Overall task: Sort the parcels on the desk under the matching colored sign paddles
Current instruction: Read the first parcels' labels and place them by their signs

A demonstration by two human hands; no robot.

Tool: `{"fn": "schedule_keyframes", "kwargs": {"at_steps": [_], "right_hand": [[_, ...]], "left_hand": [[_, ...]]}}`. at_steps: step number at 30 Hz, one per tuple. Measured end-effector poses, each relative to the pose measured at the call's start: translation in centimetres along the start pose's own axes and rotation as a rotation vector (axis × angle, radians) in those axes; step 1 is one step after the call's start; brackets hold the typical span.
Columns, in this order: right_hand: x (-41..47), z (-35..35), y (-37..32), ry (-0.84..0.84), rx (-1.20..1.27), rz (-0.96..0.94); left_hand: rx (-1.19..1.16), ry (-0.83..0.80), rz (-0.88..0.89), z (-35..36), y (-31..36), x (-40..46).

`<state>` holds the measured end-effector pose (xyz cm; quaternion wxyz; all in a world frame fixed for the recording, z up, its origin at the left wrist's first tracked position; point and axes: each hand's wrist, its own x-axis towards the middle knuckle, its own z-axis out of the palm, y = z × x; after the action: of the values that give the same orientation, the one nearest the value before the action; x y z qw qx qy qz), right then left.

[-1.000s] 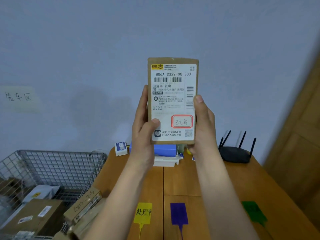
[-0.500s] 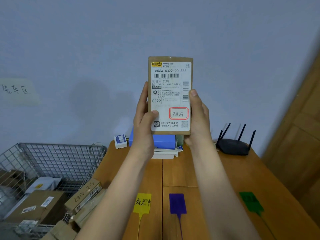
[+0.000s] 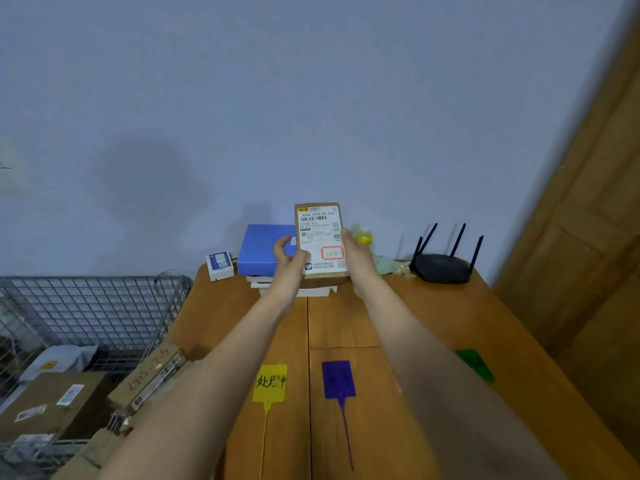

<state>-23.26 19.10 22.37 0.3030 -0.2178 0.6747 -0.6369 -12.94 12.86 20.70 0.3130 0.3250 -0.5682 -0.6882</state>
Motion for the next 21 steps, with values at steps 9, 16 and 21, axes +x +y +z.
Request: {"fn": "schedule_keyframes", "kwargs": {"at_steps": [9,16,21], "right_hand": [[0.0,-5.7,3.9,0.123,-0.044,0.086],[-2.2,-10.5,4.4,0.233,-0.105,0.042],[-3.3,-14.0,5.7,0.314,-0.162,0.055]], "left_hand": [[0.113,-0.178,-0.147,2.9,-3.2,0.1],[0.126,-0.315,-0.161,6.2,-4.6,-0.2],[0.2,-0.438,-0.158,8.6,-6.0,-1.2]]}}
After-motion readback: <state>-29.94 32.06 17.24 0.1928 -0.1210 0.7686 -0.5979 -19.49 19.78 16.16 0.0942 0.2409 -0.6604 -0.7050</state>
